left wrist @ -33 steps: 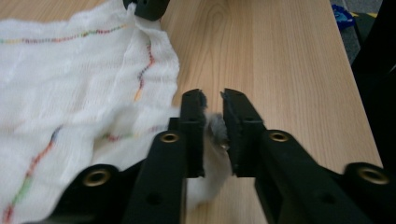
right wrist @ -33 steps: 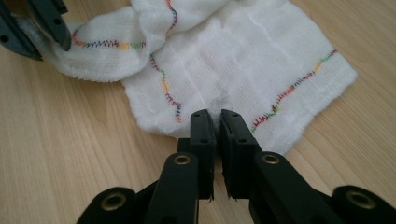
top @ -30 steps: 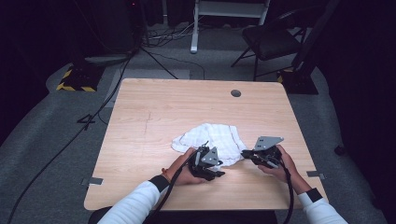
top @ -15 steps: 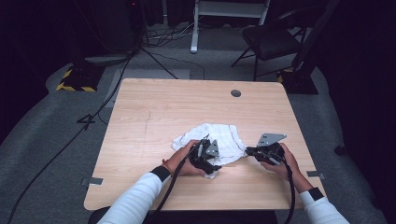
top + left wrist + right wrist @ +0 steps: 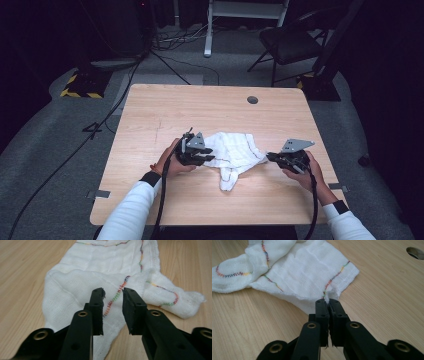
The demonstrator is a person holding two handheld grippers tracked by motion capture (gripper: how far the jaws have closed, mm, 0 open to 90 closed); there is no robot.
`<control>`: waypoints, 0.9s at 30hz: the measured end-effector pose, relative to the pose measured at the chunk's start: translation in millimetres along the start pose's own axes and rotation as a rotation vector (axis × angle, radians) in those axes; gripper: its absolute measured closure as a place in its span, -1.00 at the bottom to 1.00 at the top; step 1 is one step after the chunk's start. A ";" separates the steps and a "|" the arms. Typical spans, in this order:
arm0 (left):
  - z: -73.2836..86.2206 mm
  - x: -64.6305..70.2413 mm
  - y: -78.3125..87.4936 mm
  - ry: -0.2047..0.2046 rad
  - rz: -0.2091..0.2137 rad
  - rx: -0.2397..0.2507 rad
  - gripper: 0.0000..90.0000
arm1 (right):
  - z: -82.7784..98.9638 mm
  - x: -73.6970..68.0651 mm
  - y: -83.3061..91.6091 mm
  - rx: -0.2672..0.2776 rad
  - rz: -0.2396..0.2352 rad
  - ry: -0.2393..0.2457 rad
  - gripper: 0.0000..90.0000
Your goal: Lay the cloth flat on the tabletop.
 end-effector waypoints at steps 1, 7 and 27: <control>-3.2 4.9 -5.0 -0.019 0.005 -0.006 0.47 | -0.4 -0.2 -0.2 -0.001 0.001 0.002 0.93; -17.1 31.4 -38.1 -0.099 0.028 -0.057 -0.09 | -0.7 -1.0 -4.1 -0.002 -0.004 0.005 0.92; 9.6 -24.6 7.8 0.008 -0.170 -0.063 0.95 | 0.8 5.1 3.6 0.010 0.015 -0.013 0.93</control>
Point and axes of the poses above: each handheld gripper's, and its own axes: y roughly backward along the jaws, z roughly out of its underside, x roughly to its right, the point moved 7 cm from there along -y, roughly forward along the jaws, and after that the axes turned 5 degrees about y, right-handed, at the moved point
